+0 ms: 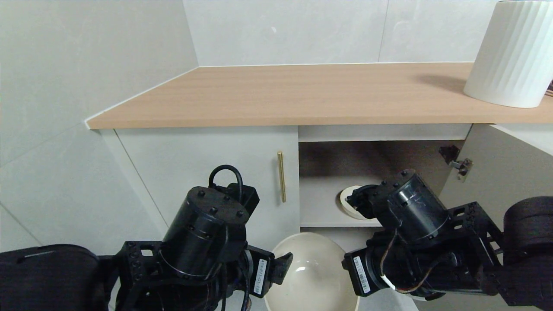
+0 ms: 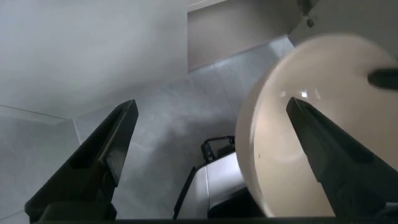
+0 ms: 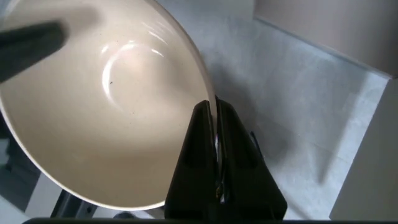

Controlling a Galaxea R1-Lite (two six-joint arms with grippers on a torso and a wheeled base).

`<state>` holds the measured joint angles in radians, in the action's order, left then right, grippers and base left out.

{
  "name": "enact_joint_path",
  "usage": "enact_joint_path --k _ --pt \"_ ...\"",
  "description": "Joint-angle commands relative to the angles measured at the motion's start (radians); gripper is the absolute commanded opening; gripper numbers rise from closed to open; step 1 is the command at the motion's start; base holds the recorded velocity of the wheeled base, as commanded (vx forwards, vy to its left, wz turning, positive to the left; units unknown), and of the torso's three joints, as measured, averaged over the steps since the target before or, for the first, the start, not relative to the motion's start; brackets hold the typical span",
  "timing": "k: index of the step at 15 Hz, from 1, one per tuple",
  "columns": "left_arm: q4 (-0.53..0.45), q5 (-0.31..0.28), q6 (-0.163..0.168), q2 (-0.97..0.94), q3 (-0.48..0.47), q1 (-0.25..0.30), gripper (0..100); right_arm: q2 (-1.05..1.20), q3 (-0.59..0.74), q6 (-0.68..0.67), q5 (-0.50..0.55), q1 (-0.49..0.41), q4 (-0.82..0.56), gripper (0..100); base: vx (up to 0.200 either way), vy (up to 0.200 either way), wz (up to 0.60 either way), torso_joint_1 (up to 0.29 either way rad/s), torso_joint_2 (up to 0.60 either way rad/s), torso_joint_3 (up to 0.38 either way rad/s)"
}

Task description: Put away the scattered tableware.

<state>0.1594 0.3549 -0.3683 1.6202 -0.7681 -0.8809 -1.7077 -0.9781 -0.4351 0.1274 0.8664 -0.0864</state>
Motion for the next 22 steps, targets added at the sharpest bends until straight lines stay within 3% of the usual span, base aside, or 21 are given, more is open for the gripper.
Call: enact_joint_path --k 1,8,13,17,22 --pt "0.0 0.001 -0.001 -0.003 0.0 0.0 100 -0.024 -0.002 -0.02 0.001 -0.027 0.022 0 0.0 0.0 0.0 0.0 0.0 0.0" --pt "0.026 0.019 -0.003 -0.008 0.001 0.005 100 -0.188 -0.028 -0.086 0.008 -0.173 0.134 0 0.0 0.0 0.0 0.0 0.0 0.0" --pt "0.026 0.019 -0.003 -0.008 0.003 0.005 100 -0.288 -0.129 -0.217 0.07 -0.287 0.143 0 0.0 0.0 0.0 0.0 0.0 0.0" --pt "0.026 0.019 -0.003 -0.006 0.003 0.005 100 -0.342 -0.172 -0.255 0.146 -0.36 0.204 0 0.0 0.0 0.0 0.0 0.0 0.0" --pt "0.026 0.019 -0.003 -0.008 0.003 0.005 100 -0.391 -0.223 -0.28 0.156 -0.438 0.209 0 0.0 0.0 0.0 0.0 0.0 0.0"
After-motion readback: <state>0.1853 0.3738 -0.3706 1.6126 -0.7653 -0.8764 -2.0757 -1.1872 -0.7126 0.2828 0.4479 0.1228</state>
